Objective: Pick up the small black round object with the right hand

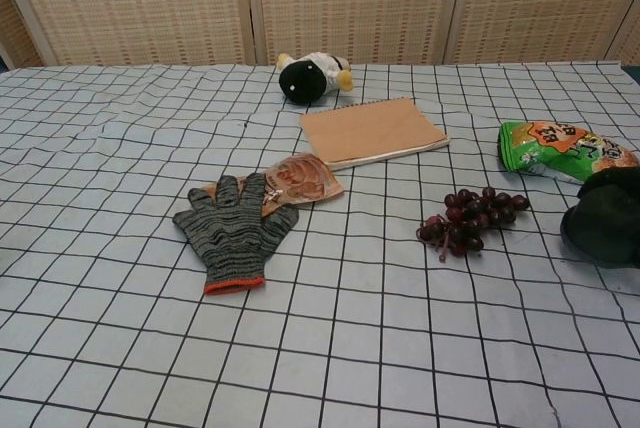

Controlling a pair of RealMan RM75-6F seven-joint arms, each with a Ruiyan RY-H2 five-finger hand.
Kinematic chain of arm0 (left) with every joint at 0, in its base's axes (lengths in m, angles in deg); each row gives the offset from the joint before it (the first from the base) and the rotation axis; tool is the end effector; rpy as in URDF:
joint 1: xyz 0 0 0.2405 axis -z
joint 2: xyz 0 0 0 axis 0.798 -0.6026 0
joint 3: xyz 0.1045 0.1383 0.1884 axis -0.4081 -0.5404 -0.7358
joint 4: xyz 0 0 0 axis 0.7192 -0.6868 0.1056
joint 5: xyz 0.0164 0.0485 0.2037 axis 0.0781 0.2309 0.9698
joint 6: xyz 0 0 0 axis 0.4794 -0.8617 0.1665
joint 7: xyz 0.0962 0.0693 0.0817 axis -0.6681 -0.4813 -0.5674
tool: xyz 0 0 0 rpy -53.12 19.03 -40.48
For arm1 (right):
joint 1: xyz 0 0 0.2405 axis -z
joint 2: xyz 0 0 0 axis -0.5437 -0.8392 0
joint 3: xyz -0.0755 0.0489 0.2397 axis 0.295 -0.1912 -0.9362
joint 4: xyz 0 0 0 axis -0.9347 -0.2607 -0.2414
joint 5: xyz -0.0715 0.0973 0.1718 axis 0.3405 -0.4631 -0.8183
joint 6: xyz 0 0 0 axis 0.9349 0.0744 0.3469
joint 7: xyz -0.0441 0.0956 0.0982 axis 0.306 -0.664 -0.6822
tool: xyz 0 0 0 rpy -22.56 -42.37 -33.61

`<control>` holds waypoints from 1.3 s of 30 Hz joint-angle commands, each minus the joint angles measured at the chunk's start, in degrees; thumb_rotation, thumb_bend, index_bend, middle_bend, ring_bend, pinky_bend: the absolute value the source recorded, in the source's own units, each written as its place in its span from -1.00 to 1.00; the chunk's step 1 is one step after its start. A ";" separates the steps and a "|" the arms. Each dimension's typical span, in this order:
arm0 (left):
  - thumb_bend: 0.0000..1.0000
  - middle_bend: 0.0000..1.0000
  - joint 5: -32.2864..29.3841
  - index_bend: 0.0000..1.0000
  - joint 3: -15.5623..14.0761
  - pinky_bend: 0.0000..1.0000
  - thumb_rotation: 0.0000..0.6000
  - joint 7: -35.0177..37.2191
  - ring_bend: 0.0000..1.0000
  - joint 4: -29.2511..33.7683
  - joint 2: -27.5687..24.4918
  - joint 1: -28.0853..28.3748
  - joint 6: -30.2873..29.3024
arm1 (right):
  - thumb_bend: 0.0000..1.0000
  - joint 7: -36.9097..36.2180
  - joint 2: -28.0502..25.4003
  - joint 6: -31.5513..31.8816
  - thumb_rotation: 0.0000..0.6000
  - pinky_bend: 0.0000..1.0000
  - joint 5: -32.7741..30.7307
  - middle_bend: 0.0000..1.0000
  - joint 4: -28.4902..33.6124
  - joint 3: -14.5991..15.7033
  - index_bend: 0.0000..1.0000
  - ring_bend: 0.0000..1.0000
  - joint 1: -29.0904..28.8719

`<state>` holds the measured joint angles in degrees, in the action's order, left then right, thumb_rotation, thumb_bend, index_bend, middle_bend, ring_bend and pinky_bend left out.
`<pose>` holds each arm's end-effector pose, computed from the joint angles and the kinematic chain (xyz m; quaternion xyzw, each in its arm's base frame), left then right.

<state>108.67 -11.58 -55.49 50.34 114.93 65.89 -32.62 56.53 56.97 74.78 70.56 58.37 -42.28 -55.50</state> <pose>-0.3182 0.2058 0.0968 -0.7053 -0.3569 -0.3418 0.5083 -0.3151 -0.2604 0.0503 0.7493 -0.3746 0.2612 0.4796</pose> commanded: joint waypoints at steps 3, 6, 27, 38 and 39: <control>-0.22 -0.35 -0.19 -0.45 -0.01 0.03 1.00 0.16 -0.37 -0.03 -0.03 -0.02 0.17 | -0.36 -2.14 0.77 -0.44 1.00 0.01 1.46 -0.27 -1.27 0.78 0.06 -0.60 -0.01; -0.22 -0.34 -0.13 -0.45 0.09 0.03 1.00 0.33 -0.37 -0.01 -0.09 -0.02 -0.07 | -0.36 -2.96 1.00 -1.15 1.00 -0.17 1.71 -0.41 -2.00 1.07 -0.04 -0.72 -0.20; -0.22 -0.34 -0.19 -0.44 0.04 0.03 1.00 0.37 -0.37 -0.01 -0.05 0.03 0.13 | -0.74 -5.61 -0.77 -1.15 1.00 -0.86 3.64 -1.00 -1.21 1.91 -1.00 -1.00 -0.40; -0.23 -0.34 -0.33 -0.44 -0.05 0.03 1.00 0.28 -0.37 -0.08 0.00 0.10 0.50 | -0.74 -6.94 0.19 2.99 1.00 -0.77 4.47 -1.00 0.05 1.51 -0.82 -1.00 1.37; -0.23 -0.34 -0.36 -0.44 -0.05 0.03 1.00 0.29 -0.37 -0.04 -0.02 0.12 0.55 | -0.74 -7.06 0.49 3.74 1.00 -0.69 4.84 -0.97 -0.27 1.46 -0.78 -1.00 1.56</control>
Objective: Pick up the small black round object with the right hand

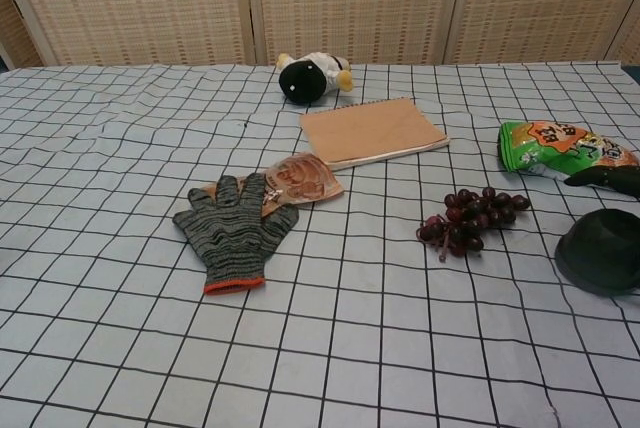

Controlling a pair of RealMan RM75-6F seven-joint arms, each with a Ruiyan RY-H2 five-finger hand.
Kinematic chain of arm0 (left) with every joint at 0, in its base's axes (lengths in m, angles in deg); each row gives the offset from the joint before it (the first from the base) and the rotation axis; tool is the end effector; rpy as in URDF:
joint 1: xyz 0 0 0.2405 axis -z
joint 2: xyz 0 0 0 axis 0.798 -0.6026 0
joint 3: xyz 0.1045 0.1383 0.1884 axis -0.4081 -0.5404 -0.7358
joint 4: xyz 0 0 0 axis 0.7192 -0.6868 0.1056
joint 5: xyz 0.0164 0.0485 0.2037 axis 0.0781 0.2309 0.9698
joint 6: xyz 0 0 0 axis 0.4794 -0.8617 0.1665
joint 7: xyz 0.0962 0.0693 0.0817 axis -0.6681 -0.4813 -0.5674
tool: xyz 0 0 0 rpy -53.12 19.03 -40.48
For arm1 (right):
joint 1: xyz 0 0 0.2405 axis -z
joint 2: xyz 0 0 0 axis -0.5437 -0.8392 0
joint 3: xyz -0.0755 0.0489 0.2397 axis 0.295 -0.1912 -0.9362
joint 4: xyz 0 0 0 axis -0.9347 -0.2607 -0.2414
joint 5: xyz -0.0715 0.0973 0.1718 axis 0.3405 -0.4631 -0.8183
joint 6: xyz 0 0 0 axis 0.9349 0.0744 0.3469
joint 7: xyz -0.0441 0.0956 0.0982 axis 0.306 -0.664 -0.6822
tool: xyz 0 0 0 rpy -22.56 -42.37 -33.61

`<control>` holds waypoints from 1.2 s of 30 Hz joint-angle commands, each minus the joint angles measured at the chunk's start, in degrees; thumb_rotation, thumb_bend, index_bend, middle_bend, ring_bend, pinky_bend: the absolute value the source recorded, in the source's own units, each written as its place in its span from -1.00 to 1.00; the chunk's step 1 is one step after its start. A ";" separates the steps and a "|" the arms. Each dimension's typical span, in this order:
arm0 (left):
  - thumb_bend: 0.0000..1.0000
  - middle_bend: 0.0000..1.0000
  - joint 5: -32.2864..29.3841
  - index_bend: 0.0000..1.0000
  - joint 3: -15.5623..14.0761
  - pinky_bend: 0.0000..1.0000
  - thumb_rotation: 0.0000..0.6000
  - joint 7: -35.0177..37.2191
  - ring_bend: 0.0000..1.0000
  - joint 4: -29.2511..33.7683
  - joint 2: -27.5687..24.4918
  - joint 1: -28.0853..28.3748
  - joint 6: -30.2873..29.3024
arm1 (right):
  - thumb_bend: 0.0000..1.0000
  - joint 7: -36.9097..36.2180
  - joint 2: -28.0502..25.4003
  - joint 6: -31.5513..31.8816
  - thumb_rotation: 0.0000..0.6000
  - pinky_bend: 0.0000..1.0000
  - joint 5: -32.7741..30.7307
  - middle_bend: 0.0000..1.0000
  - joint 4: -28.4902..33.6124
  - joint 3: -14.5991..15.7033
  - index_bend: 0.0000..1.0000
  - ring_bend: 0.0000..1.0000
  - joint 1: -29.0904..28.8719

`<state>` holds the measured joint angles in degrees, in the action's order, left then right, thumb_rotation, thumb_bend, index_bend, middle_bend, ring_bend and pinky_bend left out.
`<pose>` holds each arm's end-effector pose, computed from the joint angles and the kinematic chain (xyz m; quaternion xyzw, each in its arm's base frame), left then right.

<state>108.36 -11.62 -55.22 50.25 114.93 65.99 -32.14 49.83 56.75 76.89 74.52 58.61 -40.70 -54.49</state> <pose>-0.3195 0.2062 0.0963 -0.7050 -0.3611 -0.3392 0.5075 -0.3126 -0.2475 0.0482 0.7440 -0.3988 0.2928 0.4491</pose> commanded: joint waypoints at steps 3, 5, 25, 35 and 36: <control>-0.23 -0.34 0.11 -0.44 -0.01 0.03 1.00 -0.09 -0.37 0.01 -0.01 0.03 -0.08 | -0.75 -1.55 1.82 4.12 1.00 -0.42 2.18 -0.70 -1.90 -0.29 -0.62 -0.80 1.14; -0.23 -0.34 0.07 -0.44 -0.05 0.03 1.00 -0.10 -0.37 -0.04 0.03 0.04 0.03 | -0.75 -3.06 2.62 5.55 1.00 -0.28 2.87 -0.52 -3.11 -0.49 -0.48 -0.65 1.42; -0.23 -0.34 0.22 -0.44 -0.12 0.03 1.00 -0.31 -0.37 0.13 -0.05 0.03 -0.11 | -0.75 -4.03 2.74 14.59 1.00 0.13 5.03 -0.10 -5.89 -2.26 0.06 -0.24 3.74; -0.23 -0.34 0.15 -0.44 -0.15 0.03 1.00 -0.56 -0.37 0.27 0.01 0.05 0.06 | -0.74 -1.67 1.14 8.74 1.00 0.13 -1.64 -0.10 -5.04 -3.08 0.04 -0.25 4.80; -0.23 -0.34 0.12 -0.44 -0.12 0.03 1.00 -0.58 -0.37 0.28 0.05 0.08 0.10 | -0.74 -1.48 1.16 8.07 1.00 0.13 -2.02 -0.10 -5.19 -3.05 0.03 -0.26 4.76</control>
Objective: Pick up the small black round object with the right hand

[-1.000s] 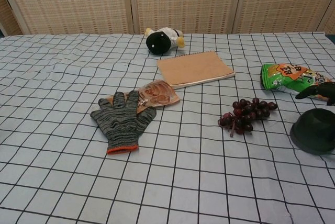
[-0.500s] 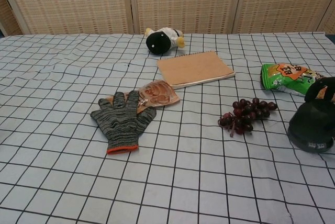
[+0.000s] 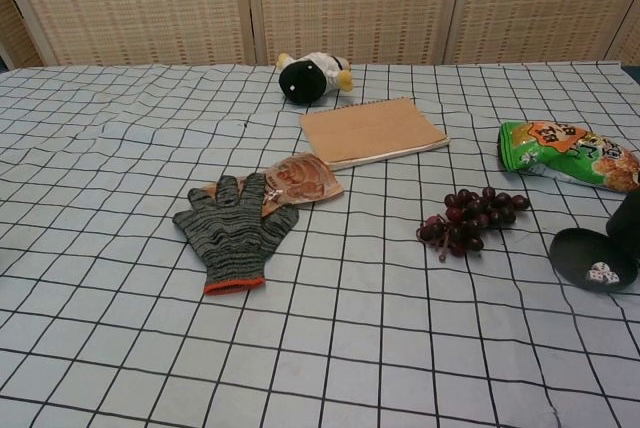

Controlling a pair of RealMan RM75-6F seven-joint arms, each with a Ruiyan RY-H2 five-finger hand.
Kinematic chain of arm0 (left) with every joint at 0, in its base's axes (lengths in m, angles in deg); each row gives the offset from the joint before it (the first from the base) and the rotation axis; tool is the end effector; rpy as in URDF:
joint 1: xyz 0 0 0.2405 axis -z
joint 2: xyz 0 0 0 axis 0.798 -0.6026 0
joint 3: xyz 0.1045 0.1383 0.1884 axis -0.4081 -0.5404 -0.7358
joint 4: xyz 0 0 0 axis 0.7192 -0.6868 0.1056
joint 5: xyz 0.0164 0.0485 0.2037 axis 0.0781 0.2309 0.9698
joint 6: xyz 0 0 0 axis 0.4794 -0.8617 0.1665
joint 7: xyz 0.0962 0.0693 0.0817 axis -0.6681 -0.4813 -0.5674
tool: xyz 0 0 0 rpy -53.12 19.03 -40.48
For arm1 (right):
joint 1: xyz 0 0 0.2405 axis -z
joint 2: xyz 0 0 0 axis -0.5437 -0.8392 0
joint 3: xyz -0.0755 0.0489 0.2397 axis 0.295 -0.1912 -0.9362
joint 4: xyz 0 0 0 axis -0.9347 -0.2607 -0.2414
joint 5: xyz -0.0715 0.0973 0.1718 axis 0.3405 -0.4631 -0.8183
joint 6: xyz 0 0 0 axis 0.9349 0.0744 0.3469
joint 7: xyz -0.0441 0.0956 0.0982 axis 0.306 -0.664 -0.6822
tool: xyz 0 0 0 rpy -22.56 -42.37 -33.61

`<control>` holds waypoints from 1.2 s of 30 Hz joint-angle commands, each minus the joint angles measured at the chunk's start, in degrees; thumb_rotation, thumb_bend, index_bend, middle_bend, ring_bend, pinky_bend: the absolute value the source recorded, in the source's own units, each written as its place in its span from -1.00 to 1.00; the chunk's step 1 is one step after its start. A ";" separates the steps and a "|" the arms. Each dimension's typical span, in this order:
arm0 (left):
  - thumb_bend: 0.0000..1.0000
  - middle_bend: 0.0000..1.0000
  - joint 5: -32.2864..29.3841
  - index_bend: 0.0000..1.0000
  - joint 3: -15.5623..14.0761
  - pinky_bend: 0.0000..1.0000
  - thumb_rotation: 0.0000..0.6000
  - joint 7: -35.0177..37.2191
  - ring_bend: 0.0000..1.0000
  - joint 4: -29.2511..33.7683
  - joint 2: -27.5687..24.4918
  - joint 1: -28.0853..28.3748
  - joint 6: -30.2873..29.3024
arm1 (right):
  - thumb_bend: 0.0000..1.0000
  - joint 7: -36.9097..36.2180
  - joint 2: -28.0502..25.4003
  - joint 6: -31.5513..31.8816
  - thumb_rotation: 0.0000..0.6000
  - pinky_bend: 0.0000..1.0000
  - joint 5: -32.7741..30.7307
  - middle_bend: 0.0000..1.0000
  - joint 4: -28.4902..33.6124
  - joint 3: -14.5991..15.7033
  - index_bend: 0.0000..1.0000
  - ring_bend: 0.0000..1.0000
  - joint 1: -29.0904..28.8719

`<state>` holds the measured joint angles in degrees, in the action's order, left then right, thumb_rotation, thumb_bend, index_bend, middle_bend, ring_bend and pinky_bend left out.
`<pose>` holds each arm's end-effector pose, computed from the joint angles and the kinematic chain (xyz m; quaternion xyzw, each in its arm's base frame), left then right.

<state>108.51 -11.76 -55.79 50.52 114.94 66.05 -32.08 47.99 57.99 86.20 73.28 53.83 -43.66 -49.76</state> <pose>-0.3183 0.2056 0.0951 -0.7078 -0.3588 -0.3375 0.5063 -0.3318 -0.2443 0.0779 0.6835 -0.3798 0.3394 0.5229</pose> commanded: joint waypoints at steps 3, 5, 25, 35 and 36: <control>-0.23 -0.34 -0.18 -0.44 0.04 0.03 1.00 0.06 -0.37 -0.22 0.07 0.00 0.12 | -0.74 1.59 -0.37 -3.00 1.00 0.12 -1.98 -0.10 0.02 -0.12 -0.02 -0.30 -0.07; -0.23 -0.34 -0.30 -0.44 0.04 0.03 1.00 0.19 -0.37 -0.16 0.00 0.04 0.30 | -0.75 2.49 -0.80 -3.98 1.00 0.10 -2.70 -0.10 0.83 -0.09 -0.06 -0.36 -0.10; -0.23 -0.34 -0.18 -0.44 -0.05 0.03 1.00 -0.05 -0.37 -0.20 0.10 0.06 0.33 | -0.74 0.87 -5.45 -4.51 1.00 -0.63 -0.18 -0.85 6.61 1.21 -0.79 -1.00 0.06; -0.23 -0.34 -0.54 -0.44 0.03 0.03 1.00 0.40 -0.37 -0.15 -0.32 -0.17 0.12 | -0.74 0.27 -4.92 3.61 1.00 -0.71 4.35 -1.00 5.97 1.34 -1.00 -1.00 2.36; -0.22 -0.34 -0.69 -0.44 0.14 0.03 1.00 0.45 -0.37 -0.24 -0.34 -0.22 0.05 | -0.74 0.92 -4.51 4.96 1.00 -0.72 4.72 -1.00 5.71 1.47 -0.99 -1.00 3.05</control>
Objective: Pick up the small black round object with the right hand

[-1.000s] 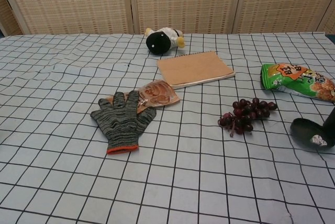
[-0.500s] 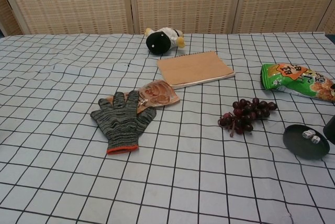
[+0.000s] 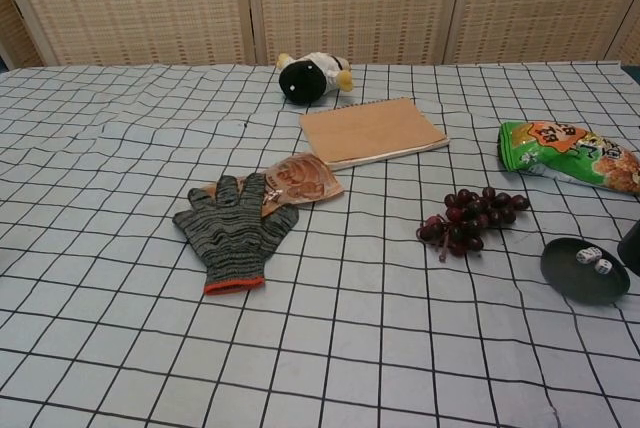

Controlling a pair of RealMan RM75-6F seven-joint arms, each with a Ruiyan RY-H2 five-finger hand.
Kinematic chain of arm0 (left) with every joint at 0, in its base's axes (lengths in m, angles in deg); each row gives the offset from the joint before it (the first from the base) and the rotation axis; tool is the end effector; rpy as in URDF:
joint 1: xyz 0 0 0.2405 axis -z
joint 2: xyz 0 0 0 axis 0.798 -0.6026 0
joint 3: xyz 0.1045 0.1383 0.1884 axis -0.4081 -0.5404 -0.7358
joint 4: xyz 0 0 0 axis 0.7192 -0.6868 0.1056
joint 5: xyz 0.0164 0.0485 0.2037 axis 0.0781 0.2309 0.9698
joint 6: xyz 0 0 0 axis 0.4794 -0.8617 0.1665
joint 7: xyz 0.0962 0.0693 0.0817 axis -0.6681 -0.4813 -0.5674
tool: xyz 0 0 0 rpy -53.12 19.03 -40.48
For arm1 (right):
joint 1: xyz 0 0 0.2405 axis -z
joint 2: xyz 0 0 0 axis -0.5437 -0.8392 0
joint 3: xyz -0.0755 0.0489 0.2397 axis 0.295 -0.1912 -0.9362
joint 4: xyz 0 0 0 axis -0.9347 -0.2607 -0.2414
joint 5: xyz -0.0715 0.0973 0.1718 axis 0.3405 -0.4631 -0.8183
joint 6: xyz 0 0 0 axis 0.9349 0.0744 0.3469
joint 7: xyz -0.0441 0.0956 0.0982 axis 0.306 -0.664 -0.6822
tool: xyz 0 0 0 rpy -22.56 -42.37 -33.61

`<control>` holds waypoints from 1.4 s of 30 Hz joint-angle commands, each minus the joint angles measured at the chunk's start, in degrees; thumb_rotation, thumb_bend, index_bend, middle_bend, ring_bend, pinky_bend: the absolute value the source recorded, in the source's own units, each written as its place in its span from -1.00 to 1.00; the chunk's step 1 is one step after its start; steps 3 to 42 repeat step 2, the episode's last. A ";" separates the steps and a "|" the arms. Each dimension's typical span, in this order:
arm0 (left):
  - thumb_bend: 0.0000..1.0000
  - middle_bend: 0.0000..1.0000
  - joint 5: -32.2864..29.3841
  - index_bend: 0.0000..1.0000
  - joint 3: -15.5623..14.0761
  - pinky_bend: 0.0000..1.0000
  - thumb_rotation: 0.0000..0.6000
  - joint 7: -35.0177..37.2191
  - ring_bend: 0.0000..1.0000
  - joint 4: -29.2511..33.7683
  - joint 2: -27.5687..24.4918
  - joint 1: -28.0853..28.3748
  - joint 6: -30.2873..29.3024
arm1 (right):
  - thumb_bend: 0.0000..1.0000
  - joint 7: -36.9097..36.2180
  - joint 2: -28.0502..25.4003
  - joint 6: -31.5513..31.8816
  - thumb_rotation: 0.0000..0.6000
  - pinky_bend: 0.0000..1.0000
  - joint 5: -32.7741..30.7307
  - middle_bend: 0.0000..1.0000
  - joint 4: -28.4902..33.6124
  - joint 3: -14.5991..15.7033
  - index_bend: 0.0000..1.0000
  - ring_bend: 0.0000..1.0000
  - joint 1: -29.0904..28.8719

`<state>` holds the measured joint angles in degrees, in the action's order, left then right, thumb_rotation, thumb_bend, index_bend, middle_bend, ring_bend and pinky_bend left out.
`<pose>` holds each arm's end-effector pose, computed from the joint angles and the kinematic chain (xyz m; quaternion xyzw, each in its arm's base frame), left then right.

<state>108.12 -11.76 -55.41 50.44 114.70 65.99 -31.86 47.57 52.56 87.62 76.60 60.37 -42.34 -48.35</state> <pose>-0.3204 0.2056 0.0967 -0.7058 -0.3625 -0.3351 0.5081 -0.3216 -0.2273 0.0949 0.6950 -0.3796 0.3464 0.5028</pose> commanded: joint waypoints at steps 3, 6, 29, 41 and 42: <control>-0.22 -0.34 -0.62 -0.44 0.39 0.03 1.00 0.23 -0.37 -0.50 -0.01 -0.26 -0.38 | -0.74 1.74 1.50 4.84 1.00 -0.72 1.89 -1.00 -1.55 0.33 -0.97 -1.00 2.33; -0.22 -0.34 -0.62 -0.44 0.39 0.03 1.00 0.23 -0.37 -0.50 -0.01 -0.26 -0.38 | -0.74 1.74 1.50 4.84 1.00 -0.72 1.89 -1.00 -1.55 0.33 -0.97 -1.00 2.33; -0.22 -0.34 -0.62 -0.44 0.39 0.03 1.00 0.23 -0.37 -0.50 -0.01 -0.26 -0.38 | -0.74 1.74 1.50 4.84 1.00 -0.72 1.89 -1.00 -1.55 0.33 -0.97 -1.00 2.33; -0.22 -0.34 -0.62 -0.44 0.39 0.03 1.00 0.23 -0.37 -0.50 -0.01 -0.26 -0.38 | -0.74 1.74 1.50 4.84 1.00 -0.72 1.89 -1.00 -1.55 0.33 -0.97 -1.00 2.33; -0.22 -0.34 -0.62 -0.44 0.39 0.03 1.00 0.23 -0.37 -0.50 -0.01 -0.26 -0.38 | -0.74 1.74 1.50 4.84 1.00 -0.72 1.89 -1.00 -1.55 0.33 -0.97 -1.00 2.33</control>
